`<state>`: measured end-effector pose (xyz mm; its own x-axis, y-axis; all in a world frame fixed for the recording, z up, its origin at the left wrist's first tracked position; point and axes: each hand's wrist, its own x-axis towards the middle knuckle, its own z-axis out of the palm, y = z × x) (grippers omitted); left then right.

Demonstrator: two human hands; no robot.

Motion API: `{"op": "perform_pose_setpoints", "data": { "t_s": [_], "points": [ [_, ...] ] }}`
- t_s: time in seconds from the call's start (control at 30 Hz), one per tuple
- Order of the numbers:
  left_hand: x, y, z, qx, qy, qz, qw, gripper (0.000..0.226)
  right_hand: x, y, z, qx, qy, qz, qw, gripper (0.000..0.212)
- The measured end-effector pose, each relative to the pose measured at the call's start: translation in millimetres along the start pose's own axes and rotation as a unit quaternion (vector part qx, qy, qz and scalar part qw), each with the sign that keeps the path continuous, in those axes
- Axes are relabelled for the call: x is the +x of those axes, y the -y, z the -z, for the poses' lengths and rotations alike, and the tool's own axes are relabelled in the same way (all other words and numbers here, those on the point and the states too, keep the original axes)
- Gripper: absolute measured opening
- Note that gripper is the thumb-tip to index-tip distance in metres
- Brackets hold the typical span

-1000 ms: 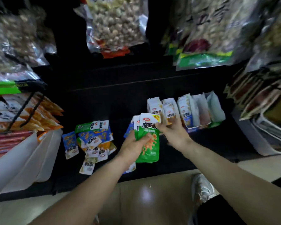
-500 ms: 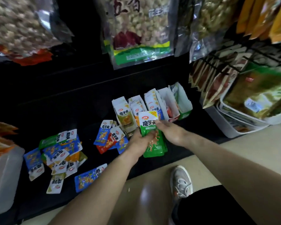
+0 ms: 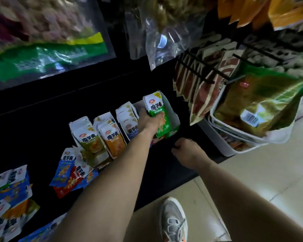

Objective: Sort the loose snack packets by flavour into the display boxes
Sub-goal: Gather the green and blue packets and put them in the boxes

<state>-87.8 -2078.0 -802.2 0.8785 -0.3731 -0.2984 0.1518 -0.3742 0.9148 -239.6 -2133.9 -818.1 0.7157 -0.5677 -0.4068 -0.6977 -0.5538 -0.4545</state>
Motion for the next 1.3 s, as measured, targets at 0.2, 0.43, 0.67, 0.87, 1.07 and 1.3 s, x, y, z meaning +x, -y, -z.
{"op": "perform_pose_setpoints", "data": {
  "t_s": [0.2,0.43,0.67,0.87,1.07,1.3],
  "points": [
    [41,-7,-20,-0.02,-0.055,-0.03,0.998,0.056,32,2,-3,0.029,-0.015,0.006,0.999,0.021],
    [53,-5,-31,0.091,-0.057,-0.088,0.99,0.059,40,-6,-7,0.051,-0.014,0.003,0.999,0.01],
    [50,6,-31,0.211,-0.066,-0.164,0.961,0.06,40,-17,-16,0.044,-0.003,-0.008,0.999,0.009],
    [52,21,-35,0.227,-0.049,-0.187,0.954,0.053,38,-16,-18,0.032,0.007,-0.01,0.999,0.011],
    [33,9,0,0.211,-0.019,-0.207,0.955,0.058,33,11,-12,0.039,0.024,-0.006,0.999,0.025],
    [-44,19,132,0.29,0.017,-0.181,0.94,0.037,-13,99,-12,0.017,0.041,0.082,0.996,0.019]
  ]
}}
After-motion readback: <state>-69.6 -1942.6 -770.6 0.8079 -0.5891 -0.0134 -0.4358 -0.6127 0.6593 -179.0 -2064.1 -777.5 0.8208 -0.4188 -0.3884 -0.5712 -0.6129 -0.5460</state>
